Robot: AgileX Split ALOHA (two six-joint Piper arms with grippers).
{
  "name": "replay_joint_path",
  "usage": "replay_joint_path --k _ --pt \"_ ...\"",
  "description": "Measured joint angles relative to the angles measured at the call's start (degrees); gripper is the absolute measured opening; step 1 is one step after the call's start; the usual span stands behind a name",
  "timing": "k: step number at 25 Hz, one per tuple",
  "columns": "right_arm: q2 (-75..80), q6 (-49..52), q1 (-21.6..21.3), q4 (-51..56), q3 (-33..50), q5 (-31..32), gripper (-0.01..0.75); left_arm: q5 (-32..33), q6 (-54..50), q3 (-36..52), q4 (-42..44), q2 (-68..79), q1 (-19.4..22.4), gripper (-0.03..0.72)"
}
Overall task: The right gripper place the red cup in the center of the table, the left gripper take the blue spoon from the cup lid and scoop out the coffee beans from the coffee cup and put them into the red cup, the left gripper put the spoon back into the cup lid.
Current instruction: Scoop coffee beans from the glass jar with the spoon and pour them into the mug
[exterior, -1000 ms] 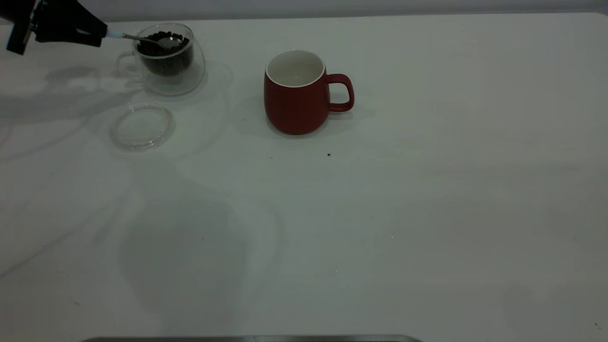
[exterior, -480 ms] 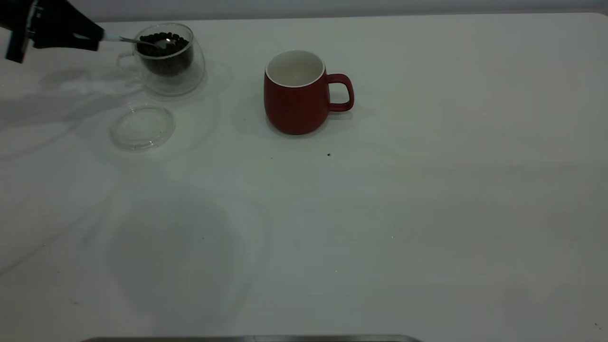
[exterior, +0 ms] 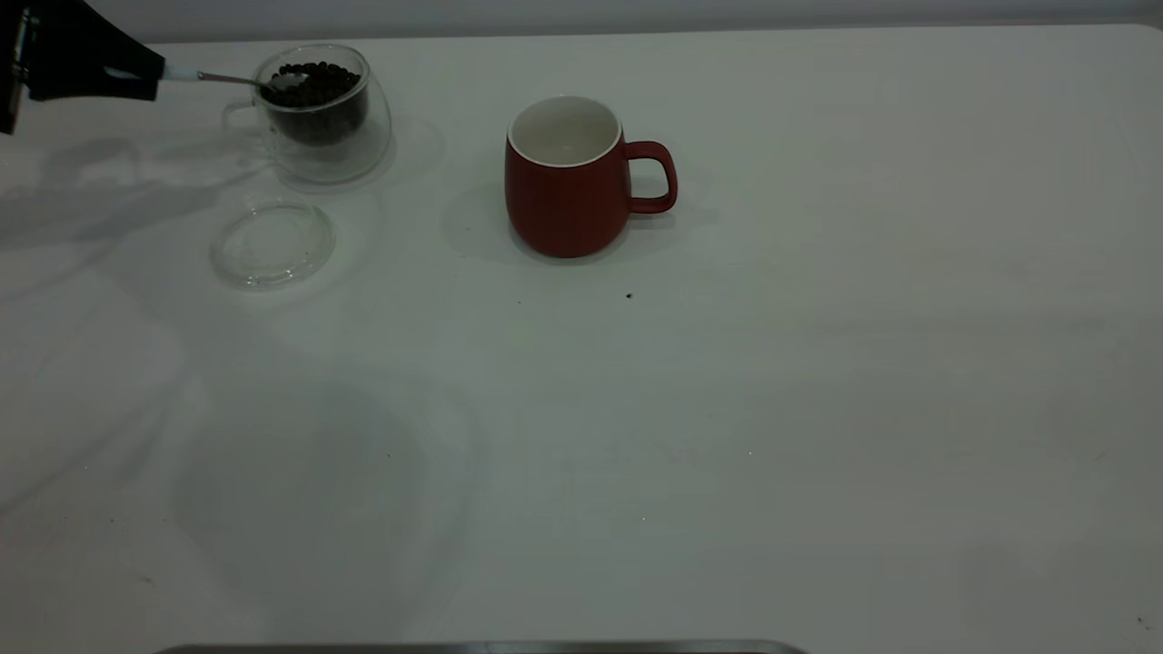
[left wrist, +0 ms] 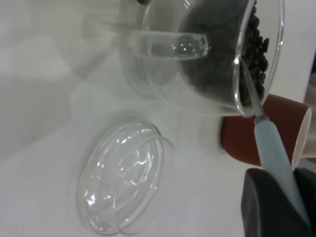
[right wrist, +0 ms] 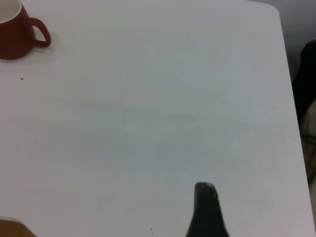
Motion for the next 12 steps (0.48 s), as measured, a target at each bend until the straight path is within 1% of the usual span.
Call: replay_joint_path --k 12 --pt "0.0 0.0 0.0 0.0 0.0 0.0 0.583 0.2 0.0 0.0 -6.0 2.1 0.1 0.124"
